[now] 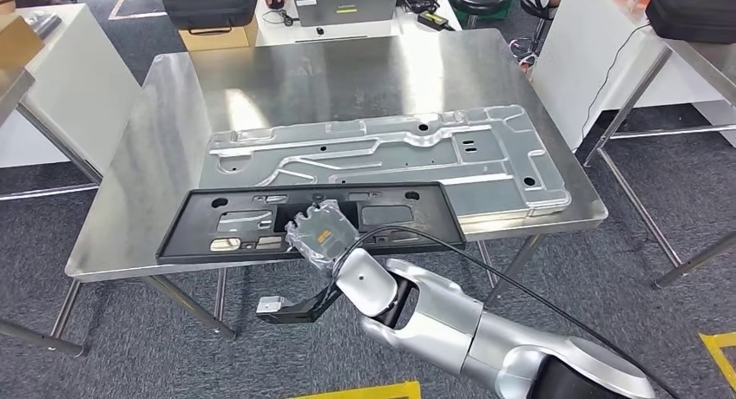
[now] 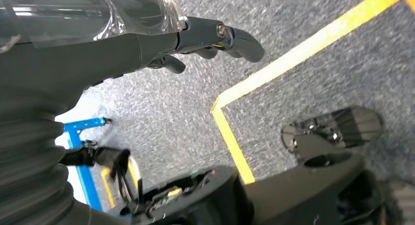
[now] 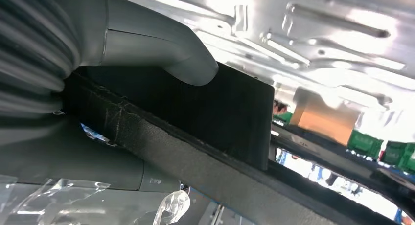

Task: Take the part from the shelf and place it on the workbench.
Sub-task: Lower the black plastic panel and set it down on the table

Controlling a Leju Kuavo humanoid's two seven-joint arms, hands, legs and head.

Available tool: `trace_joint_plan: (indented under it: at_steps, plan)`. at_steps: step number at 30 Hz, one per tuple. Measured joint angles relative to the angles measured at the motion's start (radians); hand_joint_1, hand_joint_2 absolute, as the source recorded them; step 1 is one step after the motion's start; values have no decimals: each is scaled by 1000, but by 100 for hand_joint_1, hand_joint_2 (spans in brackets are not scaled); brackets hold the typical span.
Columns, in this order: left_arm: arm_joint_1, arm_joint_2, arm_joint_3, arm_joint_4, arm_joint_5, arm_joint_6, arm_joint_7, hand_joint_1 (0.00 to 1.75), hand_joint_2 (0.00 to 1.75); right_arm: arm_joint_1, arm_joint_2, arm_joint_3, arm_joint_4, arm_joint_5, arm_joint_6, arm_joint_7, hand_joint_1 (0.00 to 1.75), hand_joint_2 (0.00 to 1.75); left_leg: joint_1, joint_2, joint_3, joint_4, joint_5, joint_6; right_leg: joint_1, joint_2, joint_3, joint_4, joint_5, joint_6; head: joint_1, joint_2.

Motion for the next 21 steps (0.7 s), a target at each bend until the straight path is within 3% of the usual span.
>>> trace_joint_plan:
  at_steps: [2, 3, 4, 5, 6, 7, 8, 10, 12, 13, 15, 17, 18, 19, 21]
  plan:
    - [2, 0, 0, 0, 0, 0, 0, 0, 175, 2, -3, 2, 0, 0, 4, -2, 175, 175, 9, 0, 2, 1, -4, -6, -11, 0, -61, 116, -40, 14, 0, 0]
    - [3, 0, 0, 0, 0, 0, 0, 0, 175, 4, -4, 3, 0, 1, 6, -2, 175, 175, 16, -1, 4, 3, -7, -13, -17, 0, -69, 126, -33, 22, 1, 0]
    - [4, 0, 0, 0, 0, -1, 0, 0, 175, 4, -5, 5, 0, 1, 8, -3, 175, 175, 24, -2, 6, 6, -12, -22, -23, -1, -56, 95, -7, 32, 2, 0]
    - [5, -1, 0, 0, 0, -1, -1, 0, 175, 4, -5, 6, 0, 2, 10, -3, 175, 175, 34, -4, 9, 12, -20, -34, -31, -1, -23, 28, 32, 43, 5, 0]
    - [5, 1, 0, 0, 0, 0, -1, 0, 175, 4, -5, 7, 0, 4, 12, -4, 175, 175, 40, -4, 10, 21, -29, -49, -37, 3, 12, -42, 60, 54, 14, 0]
    - [3, 2, 0, 1, 0, 0, -1, 0, 175, 3, -5, 8, 0, 5, 15, -6, 175, 175, 45, -4, 9, 30, -38, -63, -40, 8, 41, -98, 80, 56, 28, 0]
    - [2, 3, 0, 1, 0, 0, -1, 0, 175, 4, -5, 9, 1, 7, 19, -8, 175, 175, 48, -5, 9, 34, -43, -74, -40, 14, 57, -130, 87, 52, 44, 0]
    - [2, 4, 0, 1, 0, 0, 0, 0, 175, 6, -5, 11, 1, 10, 25, -10, 175, 175, 51, -6, 13, 22, -41, -90, -32, 20, 59, -138, 84, 28, 77, 0]
    - [3, 4, 0, 1, 0, 0, 0, 0, 175, 7, -5, 11, 2, 13, 26, -10, 175, 175, 55, 0, 16, 15, -42, -99, -31, 17, 66, -149, 87, 6, 91, 0]
    - [2, 4, 0, 1, 0, 0, 0, 0, 175, 6, -4, 11, 2, 14, 26, -10, 175, 175, 55, 6, 5, 39, -56, -99, -31, 15, 72, -156, 88, -4, 93, 0]
    - [-2, 4, 1, 1, 0, 0, -1, 0, 175, 5, -4, 12, 2, 14, 26, -10, 175, 175, 46, 17, -62, 171, -110, -94, -32, 9, 82, -165, 87, -17, 94, 0]
    - [-9, 4, 2, 1, 1, 0, -3, 0, 175, 7, -4, 13, 2, 14, 26, -11, 175, 175, 36, 18, -143, 319, -154, -91, -30, 3, 87, -166, 82, -22, 94, 0]
    - [-13, 4, 2, 1, 1, 0, -3, 0, 175, 8, -4, 14, 2, 14, 26, -11, 175, 175, 34, 19, -163, 345, -151, -90, -30, 1, 89, -165, 79, -22, 93, 0]
    - [-14, 4, 2, 1, 1, 0, -2, 0, 175, 9, -4, 15, 2, 14, 26, -11, 175, 175, 34, 20, -160, 327, -127, -89, -31, 0, 93, -164, 75, -19, 91, 0]
    - [-11, 4, 2, 1, 1, 0, -1, 0, 175, 9, -3, 17, 2, 14, 26, -11, 175, 175, 37, 27, -109, 196, -50, -91, -35, 1, 101, -158, 64, -6, 86, 0]
